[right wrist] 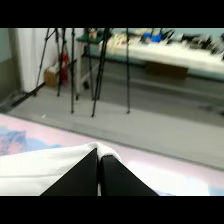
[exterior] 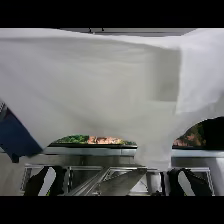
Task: Fold the shirts.
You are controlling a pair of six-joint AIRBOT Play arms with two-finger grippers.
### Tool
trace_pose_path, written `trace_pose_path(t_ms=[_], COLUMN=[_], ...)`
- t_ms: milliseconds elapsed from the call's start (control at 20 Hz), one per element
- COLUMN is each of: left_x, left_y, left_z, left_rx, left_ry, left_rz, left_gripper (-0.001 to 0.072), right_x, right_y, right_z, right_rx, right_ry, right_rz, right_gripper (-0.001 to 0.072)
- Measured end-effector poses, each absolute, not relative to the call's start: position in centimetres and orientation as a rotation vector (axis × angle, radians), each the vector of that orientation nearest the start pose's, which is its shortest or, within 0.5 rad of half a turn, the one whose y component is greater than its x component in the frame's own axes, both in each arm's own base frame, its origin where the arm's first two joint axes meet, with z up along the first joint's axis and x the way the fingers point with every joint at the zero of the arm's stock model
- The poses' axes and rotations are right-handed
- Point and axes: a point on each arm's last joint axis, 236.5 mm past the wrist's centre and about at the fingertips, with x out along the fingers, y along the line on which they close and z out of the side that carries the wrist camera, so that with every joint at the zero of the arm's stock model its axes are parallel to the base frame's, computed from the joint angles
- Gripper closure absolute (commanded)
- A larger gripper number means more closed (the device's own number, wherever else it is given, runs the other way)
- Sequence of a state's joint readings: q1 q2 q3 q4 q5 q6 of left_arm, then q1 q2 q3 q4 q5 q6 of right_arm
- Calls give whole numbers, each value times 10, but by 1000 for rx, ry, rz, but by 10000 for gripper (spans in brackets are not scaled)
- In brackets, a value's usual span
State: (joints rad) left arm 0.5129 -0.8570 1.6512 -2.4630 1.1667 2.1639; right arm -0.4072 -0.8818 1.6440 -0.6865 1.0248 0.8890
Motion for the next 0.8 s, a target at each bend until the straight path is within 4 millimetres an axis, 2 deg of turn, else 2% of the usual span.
trace_pose_path(t_ms=[50,200,300,400,500,650,800], left_x=[347,415,456,487,512,548,575], left_y=[-10,-10,-12,-21,-33,-46,-46], left_z=[409,318,244,178,121,66,36], left_rx=[-4,-123,-172,-194,-206,-214,-225], left_ry=[177,365,507,624,721,786,815], left_rz=[-325,-398,-428,-467,-503,-527,-523], left_gripper=[689,689,688,688,689,689,688], right_x=[368,437,474,503,529,564,582], right_y=[16,-5,-13,-8,5,15,11], right_z=[423,322,249,186,135,84,49], right_rx=[-43,123,215,304,395,519,592], right_ry=[92,325,465,564,612,608,613], right_rz=[344,397,427,481,531,528,495], right_gripper=[692,692,692,692,692,692,692])
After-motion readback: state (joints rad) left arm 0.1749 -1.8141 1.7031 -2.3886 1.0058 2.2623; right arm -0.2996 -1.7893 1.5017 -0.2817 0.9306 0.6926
